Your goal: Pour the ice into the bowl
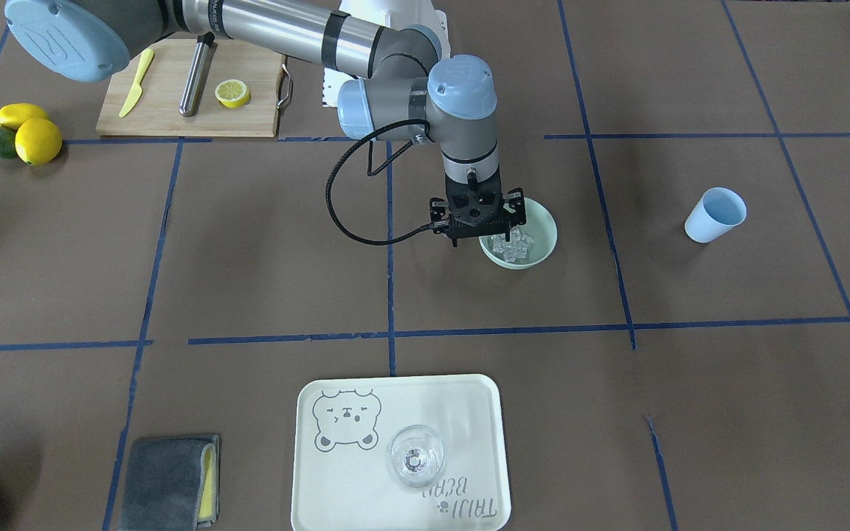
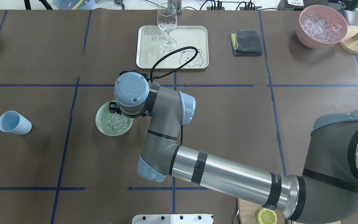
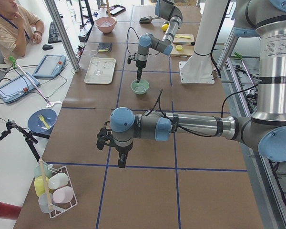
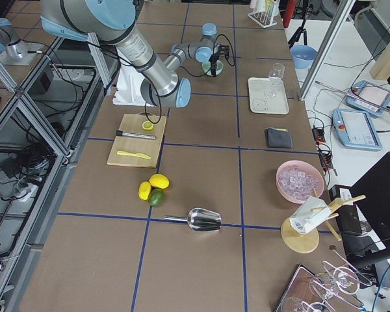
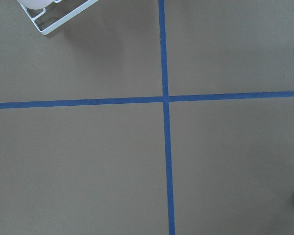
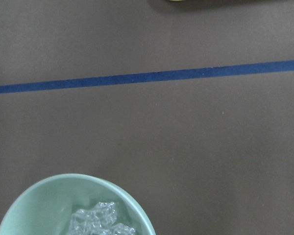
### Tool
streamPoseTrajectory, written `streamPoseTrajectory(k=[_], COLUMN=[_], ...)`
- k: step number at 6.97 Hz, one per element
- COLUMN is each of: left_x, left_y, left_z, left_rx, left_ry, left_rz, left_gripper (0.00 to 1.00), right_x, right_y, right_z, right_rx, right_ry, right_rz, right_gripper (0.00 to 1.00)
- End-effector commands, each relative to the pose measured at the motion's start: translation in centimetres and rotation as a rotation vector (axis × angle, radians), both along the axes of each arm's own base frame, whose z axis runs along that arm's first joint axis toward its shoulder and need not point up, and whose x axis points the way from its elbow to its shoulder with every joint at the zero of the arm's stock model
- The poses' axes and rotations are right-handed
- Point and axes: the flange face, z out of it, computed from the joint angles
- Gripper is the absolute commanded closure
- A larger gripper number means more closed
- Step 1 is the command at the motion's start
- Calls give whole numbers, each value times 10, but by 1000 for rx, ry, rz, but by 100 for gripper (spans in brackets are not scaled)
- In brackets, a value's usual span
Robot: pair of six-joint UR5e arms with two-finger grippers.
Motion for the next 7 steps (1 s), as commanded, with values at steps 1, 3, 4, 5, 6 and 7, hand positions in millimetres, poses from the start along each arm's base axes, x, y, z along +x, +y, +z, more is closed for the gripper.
streamPoseTrajectory(k=[1,3,4,5,6,7], left_x=[0,0,0,0,0,0], left_y=[0,0,0,-1,-1,-1], left_z=[0,0,1,2,4,3], left_rx=[1,1,1,13,17,18], left_ry=[1,1,1,1,1,1], left_rz=[1,1,1,1,1,1], left_gripper=[0,0,0,0,0,0], right_x=[-5,-4,6,26,48,85], right_y=[5,6,2,-13,-33,-47], right_z=[3,2,-10,-18,-9,26], right_rx=[0,4,23,26,26,28], right_ry=[5,6,-17,-34,-38,-36], right_rz=[-9,-10,-6,18,47,79], right_gripper=[100,100,100,100,100,100])
